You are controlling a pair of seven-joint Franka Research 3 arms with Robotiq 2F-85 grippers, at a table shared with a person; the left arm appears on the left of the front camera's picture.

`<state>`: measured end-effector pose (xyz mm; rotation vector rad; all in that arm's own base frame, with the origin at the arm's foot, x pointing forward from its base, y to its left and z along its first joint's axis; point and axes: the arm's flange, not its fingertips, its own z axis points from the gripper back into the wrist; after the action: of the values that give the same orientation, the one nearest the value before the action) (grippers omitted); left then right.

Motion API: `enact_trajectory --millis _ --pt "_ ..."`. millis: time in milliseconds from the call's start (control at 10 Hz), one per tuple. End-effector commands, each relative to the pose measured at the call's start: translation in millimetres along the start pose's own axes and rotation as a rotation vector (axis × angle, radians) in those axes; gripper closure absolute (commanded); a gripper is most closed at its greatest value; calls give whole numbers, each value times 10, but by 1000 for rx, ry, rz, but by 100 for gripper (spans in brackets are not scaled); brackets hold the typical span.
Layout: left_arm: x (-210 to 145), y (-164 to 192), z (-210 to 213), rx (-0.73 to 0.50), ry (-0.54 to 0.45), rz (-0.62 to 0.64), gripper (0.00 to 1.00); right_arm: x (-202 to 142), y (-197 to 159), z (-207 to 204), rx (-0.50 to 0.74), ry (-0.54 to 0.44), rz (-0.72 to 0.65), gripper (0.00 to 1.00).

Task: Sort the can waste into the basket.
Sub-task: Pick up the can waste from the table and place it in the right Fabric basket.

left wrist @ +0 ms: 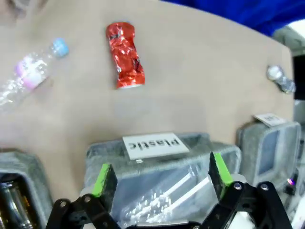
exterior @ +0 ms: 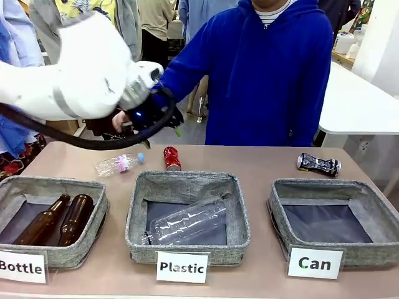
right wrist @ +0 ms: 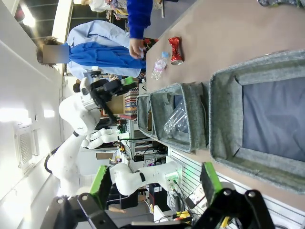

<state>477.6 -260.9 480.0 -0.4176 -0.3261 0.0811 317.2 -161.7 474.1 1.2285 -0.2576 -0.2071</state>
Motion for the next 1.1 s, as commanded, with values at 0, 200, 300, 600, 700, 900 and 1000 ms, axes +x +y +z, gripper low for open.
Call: enact_trajectory --millis 0,200,300,600,700,900,1000 --pt "-102 979 1005 -211 128 -110 0 1 4 17 5 2 27 0" --pt "-112 1950 1800 -429 64 12 0 1 4 17 5 2 27 0" --pt "-90 2297 2013 -475 74 49 0 1 4 17 5 2 27 0" --pt "-95 3117 2140 -524 193 58 0 1 4 17 5 2 27 0" --pt "-170 3427 2104 -555 161 94 0 1 4 17 5 2 27 0" --pt "-408 3935 2101 -714 120 127 0 1 4 17 5 2 27 0" --pt "-627 4170 2200 -739 65 242 0 1 4 17 5 2 27 0"
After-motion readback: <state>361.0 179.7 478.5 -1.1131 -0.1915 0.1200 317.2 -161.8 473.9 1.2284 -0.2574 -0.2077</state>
